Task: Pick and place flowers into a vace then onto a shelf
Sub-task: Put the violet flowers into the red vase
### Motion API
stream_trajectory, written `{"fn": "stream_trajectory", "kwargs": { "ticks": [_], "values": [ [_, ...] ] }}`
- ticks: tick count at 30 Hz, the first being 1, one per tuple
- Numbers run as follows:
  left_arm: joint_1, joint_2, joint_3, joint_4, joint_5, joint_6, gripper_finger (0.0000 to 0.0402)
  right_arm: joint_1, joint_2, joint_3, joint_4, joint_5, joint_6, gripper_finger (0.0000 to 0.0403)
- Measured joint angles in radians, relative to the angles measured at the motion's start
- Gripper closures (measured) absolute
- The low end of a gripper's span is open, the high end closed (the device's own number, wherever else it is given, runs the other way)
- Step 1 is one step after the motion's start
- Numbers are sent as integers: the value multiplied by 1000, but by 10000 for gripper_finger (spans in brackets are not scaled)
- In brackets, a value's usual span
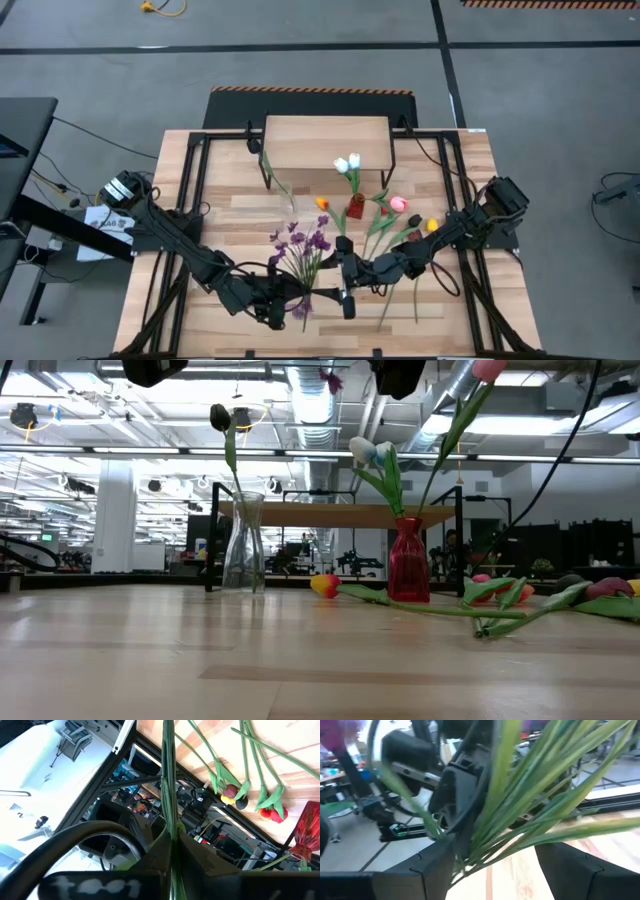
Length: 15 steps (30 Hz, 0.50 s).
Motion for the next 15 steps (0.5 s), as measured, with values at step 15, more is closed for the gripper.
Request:
{"fn": "stream_trajectory", "kwargs": {
  "ticks": [15],
  "values": [
    [1, 0, 0, -20, -8, -17, 394, -2, -1, 0, -65, 3, -36, 140]
  ]
}}
